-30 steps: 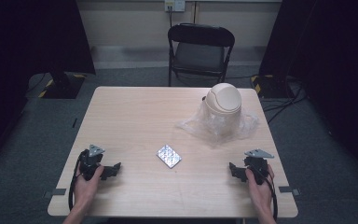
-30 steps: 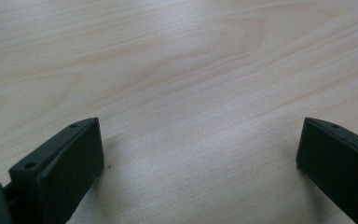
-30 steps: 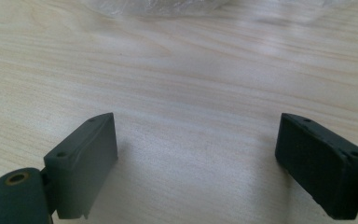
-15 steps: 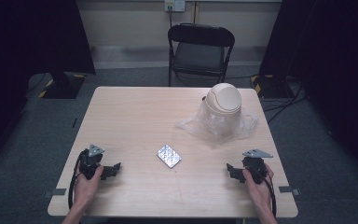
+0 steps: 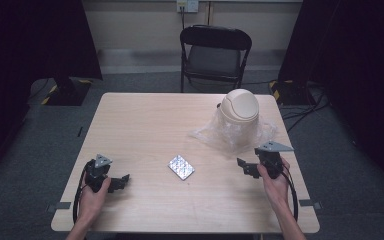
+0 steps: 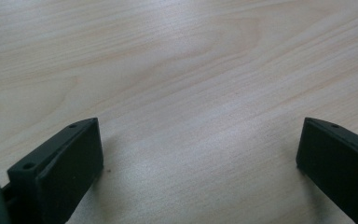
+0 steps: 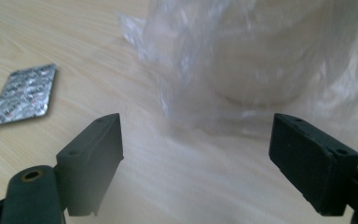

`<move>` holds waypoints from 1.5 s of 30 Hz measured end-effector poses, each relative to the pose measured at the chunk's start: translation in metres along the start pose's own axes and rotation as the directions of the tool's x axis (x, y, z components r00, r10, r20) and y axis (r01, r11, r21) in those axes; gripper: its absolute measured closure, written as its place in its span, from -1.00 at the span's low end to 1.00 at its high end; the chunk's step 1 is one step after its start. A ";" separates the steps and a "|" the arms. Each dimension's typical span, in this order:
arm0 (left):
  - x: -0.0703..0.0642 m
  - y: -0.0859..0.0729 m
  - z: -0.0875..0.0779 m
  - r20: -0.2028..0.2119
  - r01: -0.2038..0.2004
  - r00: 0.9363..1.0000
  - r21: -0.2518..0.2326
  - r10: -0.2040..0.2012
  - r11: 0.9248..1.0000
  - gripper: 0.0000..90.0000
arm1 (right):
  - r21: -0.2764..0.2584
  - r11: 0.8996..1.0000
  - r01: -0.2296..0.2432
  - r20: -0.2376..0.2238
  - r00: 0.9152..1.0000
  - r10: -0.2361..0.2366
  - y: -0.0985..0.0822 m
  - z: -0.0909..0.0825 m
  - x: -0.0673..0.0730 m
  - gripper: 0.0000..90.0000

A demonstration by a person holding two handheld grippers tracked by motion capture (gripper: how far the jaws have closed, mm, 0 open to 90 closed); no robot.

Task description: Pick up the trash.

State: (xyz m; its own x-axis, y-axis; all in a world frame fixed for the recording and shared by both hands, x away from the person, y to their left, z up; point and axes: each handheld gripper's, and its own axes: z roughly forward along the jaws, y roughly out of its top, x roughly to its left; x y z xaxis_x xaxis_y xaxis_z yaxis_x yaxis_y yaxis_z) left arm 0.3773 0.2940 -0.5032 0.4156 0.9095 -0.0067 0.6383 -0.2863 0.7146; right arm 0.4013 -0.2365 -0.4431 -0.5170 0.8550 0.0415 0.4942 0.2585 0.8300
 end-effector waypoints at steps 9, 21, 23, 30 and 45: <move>0.000 0.000 0.000 0.000 0.000 1.000 0.000 0.000 1.000 -1.00 | -0.041 0.999 0.005 -0.029 1.000 -0.006 0.034 0.005 -0.005 -0.61; 0.000 0.000 0.000 -0.008 -0.006 1.000 -0.001 0.006 1.000 -0.99 | -0.081 0.996 0.040 -0.057 0.997 -0.044 0.082 0.018 -0.010 -0.63; 0.000 0.000 0.000 -0.008 -0.006 1.000 -0.002 0.006 1.000 -0.99 | -0.085 0.995 0.045 -0.055 0.997 -0.050 0.089 0.022 -0.012 -0.63; 0.000 0.000 0.000 -0.008 -0.005 1.000 -0.002 0.005 1.000 -0.99 | -0.088 0.995 0.054 -0.043 0.997 -0.058 0.111 0.034 -0.015 -0.63; 0.000 0.000 0.000 -0.008 -0.005 1.000 -0.001 0.005 1.000 -0.99 | -0.020 0.999 0.033 -0.039 0.999 -0.034 0.114 0.065 -0.026 -0.68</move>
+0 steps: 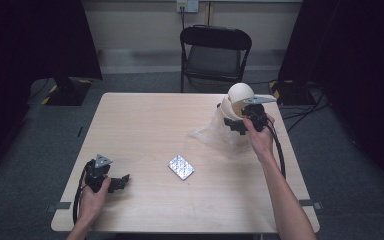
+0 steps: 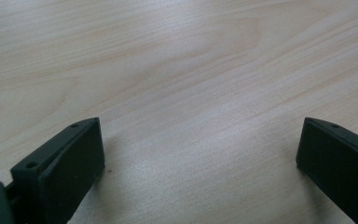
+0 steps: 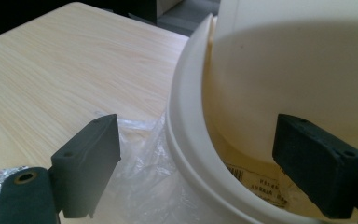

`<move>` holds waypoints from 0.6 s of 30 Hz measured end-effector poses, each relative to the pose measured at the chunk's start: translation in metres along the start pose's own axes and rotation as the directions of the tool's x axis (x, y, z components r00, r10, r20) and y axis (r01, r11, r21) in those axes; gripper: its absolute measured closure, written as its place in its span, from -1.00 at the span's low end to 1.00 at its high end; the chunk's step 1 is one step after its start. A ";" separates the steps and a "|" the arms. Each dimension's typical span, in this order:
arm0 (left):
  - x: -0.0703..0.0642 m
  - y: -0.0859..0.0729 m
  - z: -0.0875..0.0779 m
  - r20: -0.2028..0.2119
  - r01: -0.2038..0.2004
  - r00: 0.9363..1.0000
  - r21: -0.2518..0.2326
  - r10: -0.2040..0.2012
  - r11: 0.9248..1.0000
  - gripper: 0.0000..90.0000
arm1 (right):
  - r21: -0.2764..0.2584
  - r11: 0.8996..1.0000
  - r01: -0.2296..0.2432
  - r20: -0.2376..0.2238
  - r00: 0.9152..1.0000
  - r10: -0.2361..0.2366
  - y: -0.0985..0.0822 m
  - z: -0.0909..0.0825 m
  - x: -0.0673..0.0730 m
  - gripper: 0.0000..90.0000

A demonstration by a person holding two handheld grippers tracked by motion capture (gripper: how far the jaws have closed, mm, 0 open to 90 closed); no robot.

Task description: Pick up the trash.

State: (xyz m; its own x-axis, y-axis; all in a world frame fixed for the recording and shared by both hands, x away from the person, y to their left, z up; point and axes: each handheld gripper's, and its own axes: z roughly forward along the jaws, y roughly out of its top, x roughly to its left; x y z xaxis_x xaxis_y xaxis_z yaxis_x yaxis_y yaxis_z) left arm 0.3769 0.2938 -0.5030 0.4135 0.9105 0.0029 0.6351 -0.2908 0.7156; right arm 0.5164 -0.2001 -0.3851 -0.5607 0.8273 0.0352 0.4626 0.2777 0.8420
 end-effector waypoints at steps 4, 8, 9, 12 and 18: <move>0.000 0.000 0.000 0.000 0.000 1.000 -0.001 0.000 1.000 -0.99 | 0.002 1.000 -0.027 0.001 1.000 0.027 -0.003 0.007 -0.004 -0.68; 0.000 0.000 0.000 0.000 0.000 1.000 0.000 0.000 1.000 -0.99 | -0.009 0.999 -0.041 0.005 0.999 0.041 -0.004 0.013 -0.007 -0.68; 0.000 0.000 0.000 0.000 0.000 1.000 0.000 0.000 1.000 -0.99 | -0.010 0.999 -0.045 0.004 0.999 0.045 -0.004 0.014 -0.008 -0.68; 0.000 0.000 0.000 0.000 0.000 1.000 0.000 0.000 1.000 -0.99 | -0.017 0.999 -0.051 0.012 0.999 0.051 -0.004 0.018 -0.007 -0.68; 0.000 0.000 0.000 0.000 0.000 1.000 0.000 0.000 1.000 -0.99 | -0.045 0.996 -0.075 0.004 0.997 0.075 -0.005 0.022 -0.009 -0.68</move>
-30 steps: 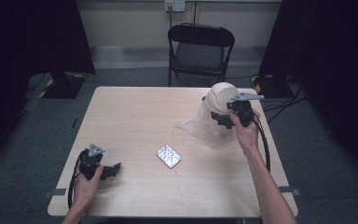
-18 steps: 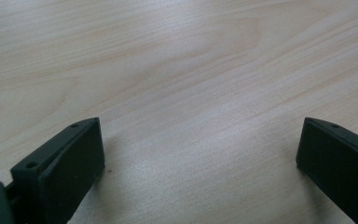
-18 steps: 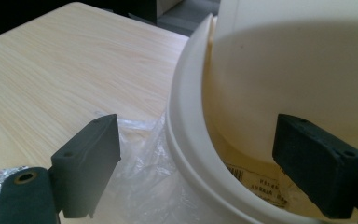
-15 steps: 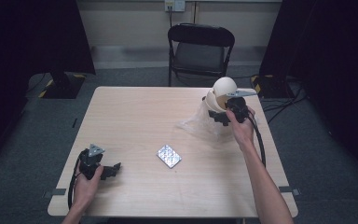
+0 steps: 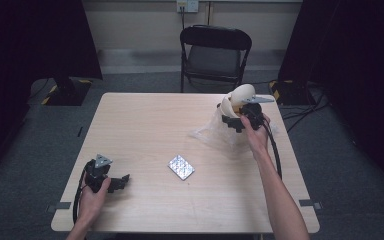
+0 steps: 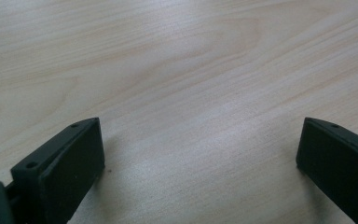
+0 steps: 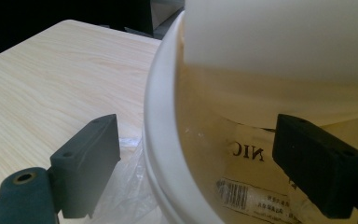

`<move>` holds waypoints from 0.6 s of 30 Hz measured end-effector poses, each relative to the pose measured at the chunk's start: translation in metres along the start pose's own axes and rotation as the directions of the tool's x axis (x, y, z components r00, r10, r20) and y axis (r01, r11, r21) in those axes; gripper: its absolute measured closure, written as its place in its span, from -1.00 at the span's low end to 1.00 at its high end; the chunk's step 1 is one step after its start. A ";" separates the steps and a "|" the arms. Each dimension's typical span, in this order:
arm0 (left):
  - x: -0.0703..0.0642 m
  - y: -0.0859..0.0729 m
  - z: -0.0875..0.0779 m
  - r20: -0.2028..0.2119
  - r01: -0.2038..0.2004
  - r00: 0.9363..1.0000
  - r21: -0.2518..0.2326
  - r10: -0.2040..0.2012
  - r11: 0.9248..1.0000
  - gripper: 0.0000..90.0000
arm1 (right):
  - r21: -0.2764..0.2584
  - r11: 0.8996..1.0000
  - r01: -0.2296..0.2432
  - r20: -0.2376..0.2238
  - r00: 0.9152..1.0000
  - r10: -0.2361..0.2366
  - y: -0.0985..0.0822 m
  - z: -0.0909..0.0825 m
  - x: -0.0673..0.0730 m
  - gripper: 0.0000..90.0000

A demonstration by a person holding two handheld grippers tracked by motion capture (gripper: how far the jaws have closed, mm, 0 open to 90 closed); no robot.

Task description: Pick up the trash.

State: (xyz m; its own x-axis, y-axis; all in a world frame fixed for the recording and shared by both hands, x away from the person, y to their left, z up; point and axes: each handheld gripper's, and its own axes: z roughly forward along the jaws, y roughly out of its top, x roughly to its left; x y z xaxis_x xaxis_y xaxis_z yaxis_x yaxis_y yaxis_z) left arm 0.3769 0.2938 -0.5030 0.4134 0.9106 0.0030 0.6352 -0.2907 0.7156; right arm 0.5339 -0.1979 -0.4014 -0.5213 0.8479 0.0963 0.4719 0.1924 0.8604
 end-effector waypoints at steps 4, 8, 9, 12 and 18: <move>0.000 0.000 0.000 0.000 0.000 1.000 0.000 0.000 1.000 -0.99 | 0.000 1.000 -0.003 0.002 1.000 0.003 0.000 -0.003 -0.001 -0.67; 0.000 0.000 0.000 0.000 0.000 1.000 0.000 0.000 1.000 -0.99 | 0.006 1.000 0.007 0.001 1.000 -0.007 0.001 -0.011 0.000 -0.68; 0.000 0.000 0.000 0.000 0.000 1.000 0.000 0.000 1.000 -0.99 | 0.005 1.000 0.006 0.003 1.000 -0.006 0.001 -0.013 0.000 -0.68; 0.000 0.000 0.000 0.000 0.000 1.000 0.000 0.000 1.000 -0.99 | -0.005 1.000 0.001 -0.010 1.000 -0.001 0.002 -0.020 0.002 -0.68; 0.000 0.000 0.001 0.006 0.004 1.000 0.001 -0.004 1.000 -1.00 | -0.034 0.999 0.013 0.003 1.000 -0.013 0.006 -0.040 0.011 -0.68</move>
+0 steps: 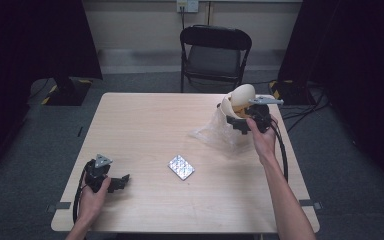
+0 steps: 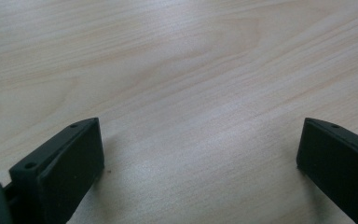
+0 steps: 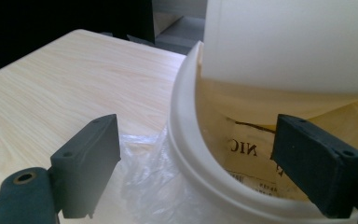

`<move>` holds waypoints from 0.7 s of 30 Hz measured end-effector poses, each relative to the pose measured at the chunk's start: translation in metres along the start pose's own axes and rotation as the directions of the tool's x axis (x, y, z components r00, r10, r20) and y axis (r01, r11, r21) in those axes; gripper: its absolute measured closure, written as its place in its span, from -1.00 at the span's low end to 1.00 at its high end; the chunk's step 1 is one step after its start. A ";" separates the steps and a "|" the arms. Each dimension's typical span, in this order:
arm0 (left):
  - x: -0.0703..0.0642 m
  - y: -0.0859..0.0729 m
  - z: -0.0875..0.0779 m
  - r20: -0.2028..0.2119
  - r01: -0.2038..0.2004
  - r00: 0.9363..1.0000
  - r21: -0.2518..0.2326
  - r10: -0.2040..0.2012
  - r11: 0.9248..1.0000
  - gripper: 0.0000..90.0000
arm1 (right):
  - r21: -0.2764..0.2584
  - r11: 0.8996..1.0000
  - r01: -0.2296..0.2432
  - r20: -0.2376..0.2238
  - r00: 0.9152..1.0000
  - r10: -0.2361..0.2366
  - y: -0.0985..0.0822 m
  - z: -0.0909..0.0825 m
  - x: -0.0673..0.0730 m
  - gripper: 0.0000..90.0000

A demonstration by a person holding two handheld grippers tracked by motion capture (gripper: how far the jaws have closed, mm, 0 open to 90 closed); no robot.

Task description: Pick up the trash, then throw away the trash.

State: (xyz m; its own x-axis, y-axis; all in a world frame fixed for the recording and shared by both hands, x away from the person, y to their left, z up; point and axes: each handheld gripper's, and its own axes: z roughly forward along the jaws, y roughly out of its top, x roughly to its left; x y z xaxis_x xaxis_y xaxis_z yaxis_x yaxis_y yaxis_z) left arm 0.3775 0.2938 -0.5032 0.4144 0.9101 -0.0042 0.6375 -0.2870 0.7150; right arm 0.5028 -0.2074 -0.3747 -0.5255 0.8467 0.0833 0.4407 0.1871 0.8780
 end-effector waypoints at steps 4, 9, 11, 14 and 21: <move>0.000 0.000 0.000 0.000 -0.001 1.000 0.000 0.001 1.000 -1.00 | 0.001 1.000 0.025 0.009 1.000 -0.025 -0.001 -0.013 0.011 -0.68; 0.000 0.000 0.000 0.000 -0.001 1.000 0.000 0.001 1.000 -1.00 | -0.025 1.000 0.015 -0.018 1.000 -0.015 -0.003 -0.029 0.026 -0.68; 0.000 0.000 0.000 0.000 0.000 1.000 0.000 0.000 1.000 -1.00 | -0.024 1.000 0.011 -0.040 0.999 -0.012 -0.007 -0.034 0.036 -0.68; 0.000 0.000 0.000 0.000 -0.001 1.000 0.000 0.001 1.000 -1.00 | -0.013 1.000 0.021 -0.052 0.998 -0.022 -0.010 -0.036 0.043 -0.68; 0.000 0.000 0.000 0.000 -0.001 1.000 0.000 0.001 1.000 -1.00 | 0.011 0.998 0.065 -0.066 0.996 -0.065 -0.030 -0.034 0.072 -0.68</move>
State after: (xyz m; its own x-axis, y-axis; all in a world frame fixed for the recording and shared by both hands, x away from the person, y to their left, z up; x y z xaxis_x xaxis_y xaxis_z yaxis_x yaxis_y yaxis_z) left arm 0.3775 0.2938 -0.5032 0.4152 0.9097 -0.0040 0.6372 -0.2876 0.7150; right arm 0.4271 -0.1691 -0.3787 -0.5998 0.7981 0.0575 0.4132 0.2474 0.8764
